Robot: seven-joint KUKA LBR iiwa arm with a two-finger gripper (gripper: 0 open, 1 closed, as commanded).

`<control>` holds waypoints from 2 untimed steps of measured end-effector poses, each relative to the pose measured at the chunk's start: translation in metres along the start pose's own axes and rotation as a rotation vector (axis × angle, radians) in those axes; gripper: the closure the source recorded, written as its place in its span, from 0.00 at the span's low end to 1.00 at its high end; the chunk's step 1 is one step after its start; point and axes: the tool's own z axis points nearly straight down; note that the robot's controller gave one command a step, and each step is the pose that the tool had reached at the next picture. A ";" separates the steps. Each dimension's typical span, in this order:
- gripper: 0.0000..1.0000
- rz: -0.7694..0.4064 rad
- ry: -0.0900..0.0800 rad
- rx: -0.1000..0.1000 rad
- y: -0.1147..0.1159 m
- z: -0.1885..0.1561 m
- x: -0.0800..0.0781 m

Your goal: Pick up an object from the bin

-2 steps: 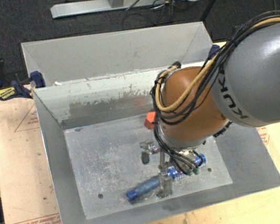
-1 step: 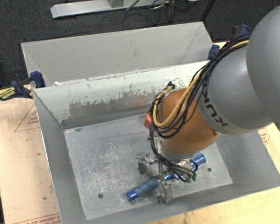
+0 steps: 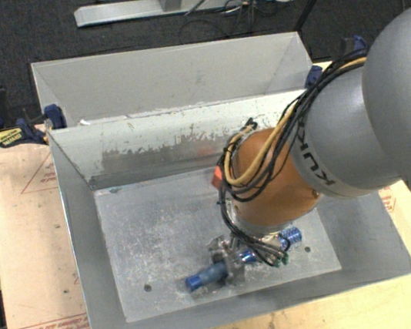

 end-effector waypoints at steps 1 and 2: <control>1.00 0.019 -0.007 0.002 -0.001 -0.112 0.000; 1.00 0.013 -0.006 0.001 -0.008 -0.162 -0.008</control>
Offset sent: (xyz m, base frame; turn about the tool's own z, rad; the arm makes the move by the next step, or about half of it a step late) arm -0.0019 -0.0015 0.1085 0.0185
